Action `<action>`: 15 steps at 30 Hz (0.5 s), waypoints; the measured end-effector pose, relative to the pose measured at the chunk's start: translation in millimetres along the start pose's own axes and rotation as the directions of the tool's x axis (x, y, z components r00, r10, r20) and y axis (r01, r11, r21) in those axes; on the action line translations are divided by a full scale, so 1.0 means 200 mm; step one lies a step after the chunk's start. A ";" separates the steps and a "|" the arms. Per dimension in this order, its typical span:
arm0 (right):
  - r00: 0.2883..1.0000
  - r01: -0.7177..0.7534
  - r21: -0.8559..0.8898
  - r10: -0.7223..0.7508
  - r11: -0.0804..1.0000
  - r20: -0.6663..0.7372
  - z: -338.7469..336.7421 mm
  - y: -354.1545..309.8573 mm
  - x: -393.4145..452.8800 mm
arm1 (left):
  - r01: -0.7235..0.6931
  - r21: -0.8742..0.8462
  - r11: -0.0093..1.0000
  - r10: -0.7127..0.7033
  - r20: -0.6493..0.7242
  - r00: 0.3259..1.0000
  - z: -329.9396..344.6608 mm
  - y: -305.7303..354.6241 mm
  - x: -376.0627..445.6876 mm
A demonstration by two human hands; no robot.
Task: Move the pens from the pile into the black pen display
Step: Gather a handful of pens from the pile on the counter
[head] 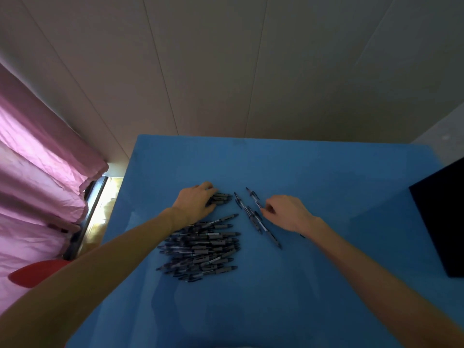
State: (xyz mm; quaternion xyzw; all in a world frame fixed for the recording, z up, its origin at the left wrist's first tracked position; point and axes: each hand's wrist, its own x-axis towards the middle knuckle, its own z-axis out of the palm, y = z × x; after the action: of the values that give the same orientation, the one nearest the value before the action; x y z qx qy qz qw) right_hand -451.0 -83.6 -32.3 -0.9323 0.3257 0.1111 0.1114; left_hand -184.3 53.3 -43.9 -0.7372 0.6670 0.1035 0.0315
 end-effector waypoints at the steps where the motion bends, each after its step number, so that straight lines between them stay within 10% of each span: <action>1: 0.999 -0.008 -0.039 0.010 0.999 0.047 0.00 0.01 -0.02 | -0.019 -0.006 1.000 0.019 0.015 1.000 0.00 0.00 0.00; 15: 0.997 -0.075 0.035 0.074 0.997 0.032 0.03 -0.13 -0.08 | -0.320 0.189 0.928 0.300 0.127 0.945 -0.05 -0.02 0.05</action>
State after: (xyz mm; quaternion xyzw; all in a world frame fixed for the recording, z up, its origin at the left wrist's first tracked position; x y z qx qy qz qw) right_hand -447.8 -52.3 -30.6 -0.9155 0.3607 0.1234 0.1289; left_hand -179.4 42.9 -35.9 -0.6092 0.7800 0.0725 0.1231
